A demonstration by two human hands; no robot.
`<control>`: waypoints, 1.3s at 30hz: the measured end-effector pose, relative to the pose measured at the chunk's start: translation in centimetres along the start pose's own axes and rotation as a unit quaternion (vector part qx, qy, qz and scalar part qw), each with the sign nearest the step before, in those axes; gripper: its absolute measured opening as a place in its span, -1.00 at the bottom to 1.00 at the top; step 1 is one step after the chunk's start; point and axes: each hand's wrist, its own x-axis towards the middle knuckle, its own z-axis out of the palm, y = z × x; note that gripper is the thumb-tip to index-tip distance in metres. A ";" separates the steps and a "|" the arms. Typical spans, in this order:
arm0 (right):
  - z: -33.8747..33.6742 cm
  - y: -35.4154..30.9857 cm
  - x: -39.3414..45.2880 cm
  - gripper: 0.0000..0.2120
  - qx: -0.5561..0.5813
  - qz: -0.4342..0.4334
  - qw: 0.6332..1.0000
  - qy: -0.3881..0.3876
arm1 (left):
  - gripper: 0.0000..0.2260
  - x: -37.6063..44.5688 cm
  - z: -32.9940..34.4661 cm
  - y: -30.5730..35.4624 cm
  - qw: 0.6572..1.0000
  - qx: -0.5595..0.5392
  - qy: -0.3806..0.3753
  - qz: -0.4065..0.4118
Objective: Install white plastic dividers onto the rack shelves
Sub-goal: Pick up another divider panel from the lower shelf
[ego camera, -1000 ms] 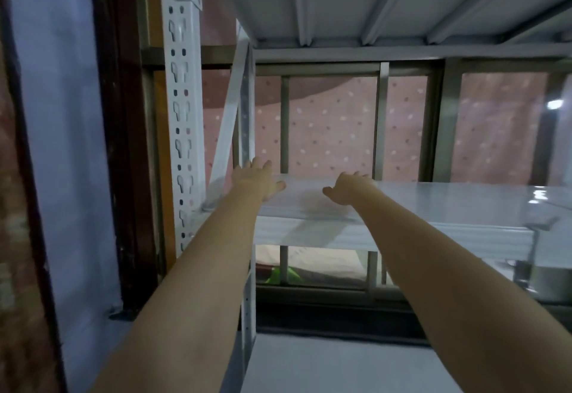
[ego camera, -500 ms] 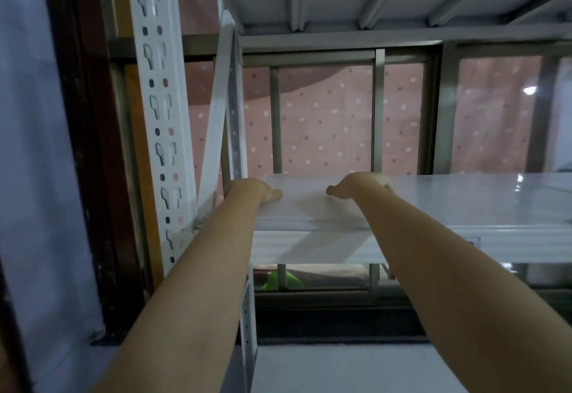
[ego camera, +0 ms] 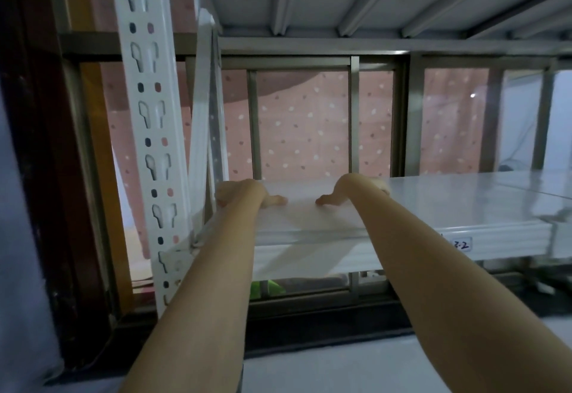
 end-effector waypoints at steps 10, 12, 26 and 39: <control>-3.6 2.2 -2.2 0.17 -0.026 -0.103 0.994 0.025 | 0.03 -3.4 -1.8 -1.5 0.976 -0.172 0.135 0.012; -4.4 3.6 -3.7 0.25 -0.029 -0.102 0.994 0.029 | 0.03 -4.6 -2.6 -1.3 0.968 -0.188 0.164 0.027; -2.1 14.4 -8.9 0.25 0.089 -0.150 0.978 0.112 | 0.04 -16.2 -0.3 1.1 0.952 -0.217 0.207 0.056; 2.4 17.9 -17.3 0.39 0.232 -0.082 0.961 0.124 | 0.15 -24.6 0.9 -1.0 0.954 -0.223 0.186 0.070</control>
